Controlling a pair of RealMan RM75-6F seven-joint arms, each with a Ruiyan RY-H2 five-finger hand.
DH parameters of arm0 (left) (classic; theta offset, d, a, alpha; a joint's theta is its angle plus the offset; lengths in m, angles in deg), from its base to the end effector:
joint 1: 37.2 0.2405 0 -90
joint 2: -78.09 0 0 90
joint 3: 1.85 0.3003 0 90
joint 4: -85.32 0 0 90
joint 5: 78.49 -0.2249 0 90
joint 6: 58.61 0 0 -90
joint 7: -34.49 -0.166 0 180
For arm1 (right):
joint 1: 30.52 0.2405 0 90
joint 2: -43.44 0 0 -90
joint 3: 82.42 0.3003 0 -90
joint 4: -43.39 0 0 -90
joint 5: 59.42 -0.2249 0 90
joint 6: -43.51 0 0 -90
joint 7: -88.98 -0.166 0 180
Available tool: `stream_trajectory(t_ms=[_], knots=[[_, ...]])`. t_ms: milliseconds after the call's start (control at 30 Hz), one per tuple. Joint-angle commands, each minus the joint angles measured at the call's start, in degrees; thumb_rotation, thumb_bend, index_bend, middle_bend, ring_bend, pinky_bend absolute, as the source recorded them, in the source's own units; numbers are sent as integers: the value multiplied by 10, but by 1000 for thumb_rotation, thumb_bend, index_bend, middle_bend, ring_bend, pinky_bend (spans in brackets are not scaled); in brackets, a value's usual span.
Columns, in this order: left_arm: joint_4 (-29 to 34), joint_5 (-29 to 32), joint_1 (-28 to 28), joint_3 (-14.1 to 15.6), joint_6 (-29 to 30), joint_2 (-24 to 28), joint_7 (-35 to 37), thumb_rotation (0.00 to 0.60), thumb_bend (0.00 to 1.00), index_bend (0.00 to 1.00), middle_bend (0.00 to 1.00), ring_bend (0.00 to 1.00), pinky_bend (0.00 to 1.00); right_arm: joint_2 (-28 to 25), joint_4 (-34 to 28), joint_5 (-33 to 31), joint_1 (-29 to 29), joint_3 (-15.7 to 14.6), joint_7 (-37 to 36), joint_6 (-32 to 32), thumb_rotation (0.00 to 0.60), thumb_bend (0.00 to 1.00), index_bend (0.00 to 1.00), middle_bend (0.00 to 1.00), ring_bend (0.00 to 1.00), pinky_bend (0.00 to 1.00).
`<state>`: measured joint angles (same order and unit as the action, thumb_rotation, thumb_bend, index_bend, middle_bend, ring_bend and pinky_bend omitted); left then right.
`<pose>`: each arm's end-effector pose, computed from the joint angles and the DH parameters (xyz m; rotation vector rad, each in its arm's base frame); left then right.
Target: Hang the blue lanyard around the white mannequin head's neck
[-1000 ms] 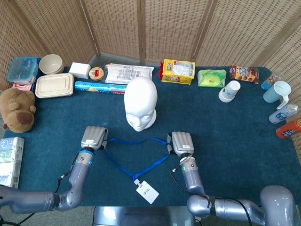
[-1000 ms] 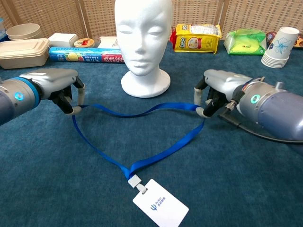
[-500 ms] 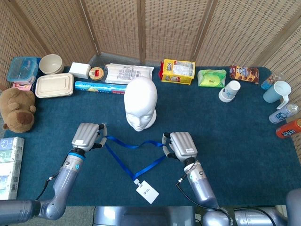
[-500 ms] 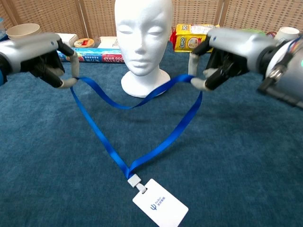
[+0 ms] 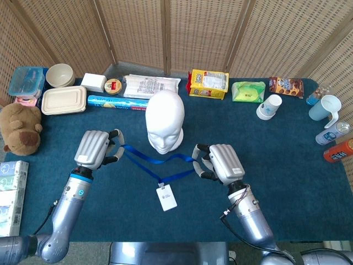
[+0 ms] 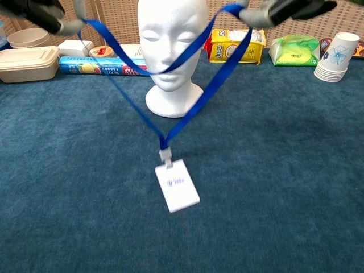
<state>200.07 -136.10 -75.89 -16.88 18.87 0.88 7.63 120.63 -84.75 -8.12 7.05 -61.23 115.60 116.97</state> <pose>-0.1180 0.3546 0.0775 -1.5272 -1.0039 -1.2170 -0.0686 -0.3245 0.0805 1.5531 -1.2841 1.3504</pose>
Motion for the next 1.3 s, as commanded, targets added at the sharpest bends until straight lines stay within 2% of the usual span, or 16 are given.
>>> stream_trajectory(t_ms=[33, 333, 667, 767, 1300], knots=[[13, -5, -2, -17, 8, 10, 3, 599, 423, 629, 1000, 1000, 1000, -32, -23, -5, 1, 26, -34, -22, 600, 477, 636, 1000, 1000, 1000], [31, 22, -19, -78, 10, 36, 9, 600, 420, 630, 1000, 1000, 1000, -90, -29, -56, 29, 91, -93, -65, 600, 476, 636, 1000, 1000, 1000], [-9, 86, -45, -124, -6, 39, 17, 600, 419, 630, 1000, 1000, 1000, -118, 23, -146, 83, 138, -141, -114, 600, 469, 637, 1000, 1000, 1000], [-25, 107, -50, -133, -12, 37, 28, 600, 418, 630, 1000, 1000, 1000, -119, 41, -168, 97, 148, -159, -124, 600, 468, 637, 1000, 1000, 1000], [-110, 190, -88, -162, -60, 7, 74, 600, 419, 630, 1000, 1000, 1000, -127, 147, -277, 175, 160, -178, -167, 600, 468, 638, 1000, 1000, 1000]])
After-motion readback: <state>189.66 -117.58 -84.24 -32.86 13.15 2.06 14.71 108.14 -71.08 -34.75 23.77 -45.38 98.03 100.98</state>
